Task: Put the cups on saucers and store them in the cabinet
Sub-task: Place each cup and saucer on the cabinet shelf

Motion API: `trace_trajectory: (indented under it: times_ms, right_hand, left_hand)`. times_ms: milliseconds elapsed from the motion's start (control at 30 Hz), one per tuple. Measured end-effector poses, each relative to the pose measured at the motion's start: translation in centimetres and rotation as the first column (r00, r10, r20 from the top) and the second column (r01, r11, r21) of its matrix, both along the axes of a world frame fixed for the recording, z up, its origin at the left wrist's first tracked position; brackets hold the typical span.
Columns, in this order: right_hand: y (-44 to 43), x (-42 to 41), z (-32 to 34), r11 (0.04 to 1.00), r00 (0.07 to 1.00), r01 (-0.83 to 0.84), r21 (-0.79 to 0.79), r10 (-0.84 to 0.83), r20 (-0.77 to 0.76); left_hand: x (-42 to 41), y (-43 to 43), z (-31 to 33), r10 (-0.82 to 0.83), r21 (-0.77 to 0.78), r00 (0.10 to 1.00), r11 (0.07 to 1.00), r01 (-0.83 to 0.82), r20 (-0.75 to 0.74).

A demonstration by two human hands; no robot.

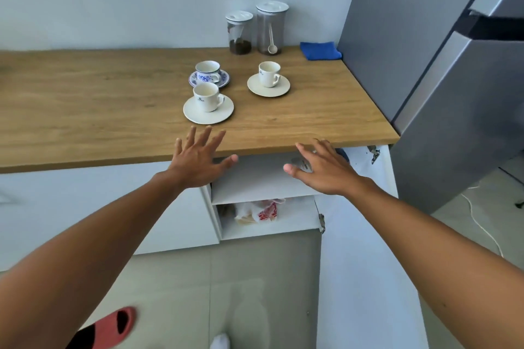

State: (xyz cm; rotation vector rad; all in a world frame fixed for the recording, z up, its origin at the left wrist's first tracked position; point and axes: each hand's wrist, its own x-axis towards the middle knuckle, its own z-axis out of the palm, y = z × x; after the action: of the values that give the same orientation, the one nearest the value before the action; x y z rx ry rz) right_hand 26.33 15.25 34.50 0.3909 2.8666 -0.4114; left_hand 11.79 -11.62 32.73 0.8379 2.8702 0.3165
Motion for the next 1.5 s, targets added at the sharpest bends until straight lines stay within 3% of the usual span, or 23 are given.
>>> trace_trajectory:
  times_ms: [200,467,700,900,1267,1500]
  right_hand:
    - [-1.6,-8.3,3.1,0.999,1.000,-0.009,-0.052,0.008,-0.018]
    - [-3.1,-20.1,1.1,0.995,0.999,-0.020,-0.103,0.022,0.023]
    - [-3.4,-27.8,-2.1,0.992,0.993,-0.108,-0.072,0.112,0.045]
    - [-3.1,-31.6,-3.5,0.978,0.979,-0.195,-0.069,0.198,0.037]
    - [-2.5,-33.7,-4.9,0.897,0.984,-0.176,-0.407,0.150,-0.095]
    - [-1.4,-32.0,-4.8,0.686,0.997,0.000,-0.728,-0.052,-0.049]
  left_hand:
    - [-7.2,-3.0,2.1,0.080,0.037,0.997,0.996,-0.080,-0.004]
    - [-17.5,-4.5,2.1,0.100,0.047,0.995,0.994,-0.101,0.018]
    - [-21.2,-3.3,-1.3,0.194,0.071,0.970,0.976,-0.206,0.147]
    - [-23.0,-2.3,-2.9,0.173,0.166,0.941,0.959,-0.228,0.292]
    - [-23.5,-0.5,-2.9,0.149,0.354,0.924,0.893,-0.279,0.353]
    - [-23.0,0.0,-1.4,0.055,0.497,0.860,0.797,-0.344,0.508]
